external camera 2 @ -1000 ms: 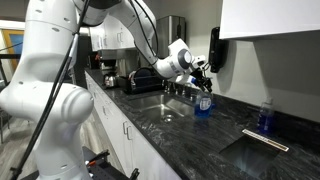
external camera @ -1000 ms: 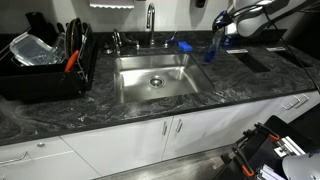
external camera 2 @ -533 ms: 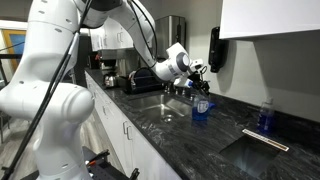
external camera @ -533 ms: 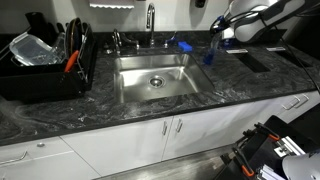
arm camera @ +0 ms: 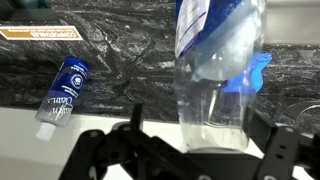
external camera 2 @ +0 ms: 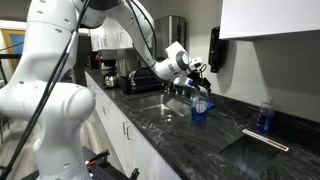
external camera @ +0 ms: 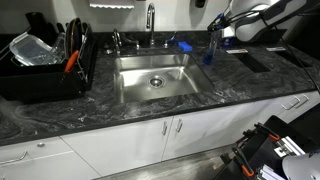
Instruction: Remove the bottle out of the sink
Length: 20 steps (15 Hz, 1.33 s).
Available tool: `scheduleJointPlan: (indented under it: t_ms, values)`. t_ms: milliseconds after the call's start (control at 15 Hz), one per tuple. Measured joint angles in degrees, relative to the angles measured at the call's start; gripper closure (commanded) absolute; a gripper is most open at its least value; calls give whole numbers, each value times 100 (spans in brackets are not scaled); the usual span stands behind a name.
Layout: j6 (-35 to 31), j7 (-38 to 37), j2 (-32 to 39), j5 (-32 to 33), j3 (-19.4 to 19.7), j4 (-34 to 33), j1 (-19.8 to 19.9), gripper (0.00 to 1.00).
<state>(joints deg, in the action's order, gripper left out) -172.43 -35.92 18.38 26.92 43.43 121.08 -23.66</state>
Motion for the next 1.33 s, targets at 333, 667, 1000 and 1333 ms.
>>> scheduleJointPlan:
  t_ms: [333,667,1000,1333]
  values:
    - [449,1110,-429,-237,-688,439,186,0]
    - [1522,2772,-967,-1536,-2407,805,1261,0]
    - [3382,4104,-1164,-2310,-3312,559,2040,0]
    - [5352,4698,-1289,-2225,-3567,-179,2227,0]
